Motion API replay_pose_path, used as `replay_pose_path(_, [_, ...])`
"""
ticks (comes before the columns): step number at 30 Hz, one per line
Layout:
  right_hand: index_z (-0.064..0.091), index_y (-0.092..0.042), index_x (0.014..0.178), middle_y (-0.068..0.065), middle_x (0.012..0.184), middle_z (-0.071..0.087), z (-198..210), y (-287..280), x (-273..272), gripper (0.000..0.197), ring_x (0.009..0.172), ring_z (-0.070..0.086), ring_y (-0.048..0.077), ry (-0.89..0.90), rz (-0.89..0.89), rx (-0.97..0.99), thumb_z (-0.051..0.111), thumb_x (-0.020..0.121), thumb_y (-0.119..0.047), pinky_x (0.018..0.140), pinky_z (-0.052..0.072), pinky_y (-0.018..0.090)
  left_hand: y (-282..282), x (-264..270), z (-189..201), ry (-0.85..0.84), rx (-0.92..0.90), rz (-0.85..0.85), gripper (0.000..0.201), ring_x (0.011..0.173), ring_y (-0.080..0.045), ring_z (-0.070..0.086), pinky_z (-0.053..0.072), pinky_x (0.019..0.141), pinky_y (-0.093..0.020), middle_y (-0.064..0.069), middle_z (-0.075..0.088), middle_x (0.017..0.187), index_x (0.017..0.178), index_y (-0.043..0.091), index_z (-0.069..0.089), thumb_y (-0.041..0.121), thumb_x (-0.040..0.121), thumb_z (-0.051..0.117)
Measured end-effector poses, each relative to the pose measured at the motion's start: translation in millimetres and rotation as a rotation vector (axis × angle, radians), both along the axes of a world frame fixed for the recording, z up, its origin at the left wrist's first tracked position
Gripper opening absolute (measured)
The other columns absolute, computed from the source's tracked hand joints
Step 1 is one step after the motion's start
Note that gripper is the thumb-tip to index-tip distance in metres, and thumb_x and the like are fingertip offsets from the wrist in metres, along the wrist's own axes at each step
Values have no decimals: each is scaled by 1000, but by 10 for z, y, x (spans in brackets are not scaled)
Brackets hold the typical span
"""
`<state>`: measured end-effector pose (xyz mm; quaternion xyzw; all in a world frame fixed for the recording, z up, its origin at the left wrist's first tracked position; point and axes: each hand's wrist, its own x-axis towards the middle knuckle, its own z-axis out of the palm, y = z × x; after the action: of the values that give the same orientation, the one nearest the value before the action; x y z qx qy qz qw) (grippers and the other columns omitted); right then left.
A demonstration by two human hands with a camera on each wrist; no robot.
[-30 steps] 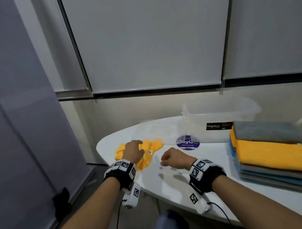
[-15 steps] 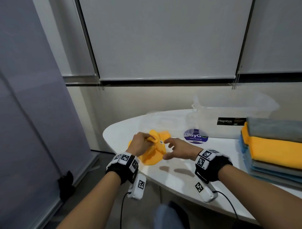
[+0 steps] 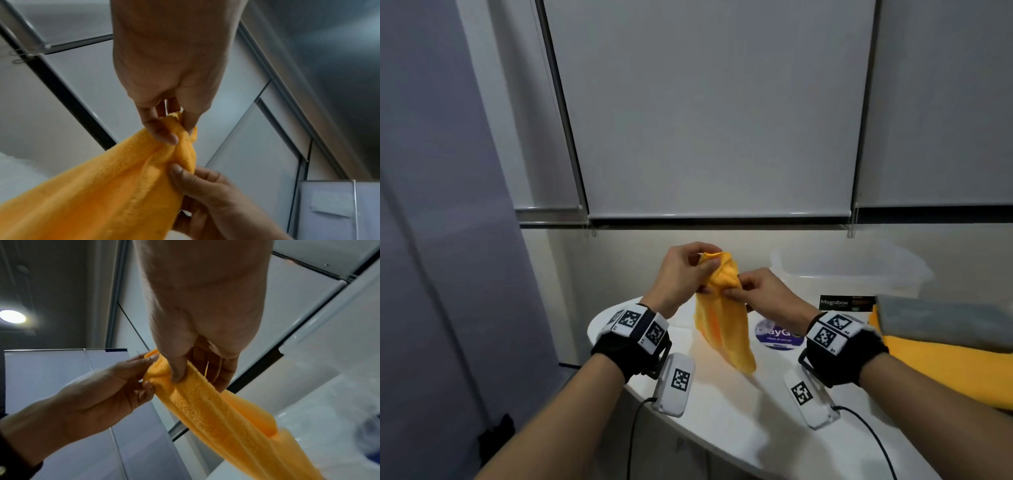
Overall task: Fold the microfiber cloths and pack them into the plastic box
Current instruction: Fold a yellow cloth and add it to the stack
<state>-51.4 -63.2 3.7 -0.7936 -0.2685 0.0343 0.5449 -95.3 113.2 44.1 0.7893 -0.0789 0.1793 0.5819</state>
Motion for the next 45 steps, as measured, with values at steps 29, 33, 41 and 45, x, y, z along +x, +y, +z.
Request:
replay_pose_path(29, [74,-16,100,1,96,73,1407,-924,-63,19,91,69,20,-261,-59,-43,70,91,-32,75,56,30,-552,201,829,-255,502,-150,16,79,-7,62,50,69,-25,9,70,87,94,27,71,41,87,73])
replay_pose_path(33, [75,-12,103,3,99,73,1442,-1030,-56,19,85,68,15,-290,-76,-60,70,92,-28,64,53,18,-480,294,783,-161,688,-149,20,84,-4,58,46,72,-23,15,71,91,97,32,76,48,86,72])
replay_pose_path(41, [74,-12,77,6,74,69,1617,-1374,175,19,67,62,12,-314,-303,49,80,83,-29,63,51,33,101,335,669,-36,668,19,18,75,-18,65,54,74,-38,-1,73,81,88,23,81,40,81,79])
replay_pose_path(45, [74,-11,79,9,79,71,1616,-1556,224,29,70,68,20,-286,-352,-86,81,80,-40,60,56,34,394,229,794,-75,533,107,22,75,-17,69,53,68,-30,-5,75,79,89,20,80,41,81,78])
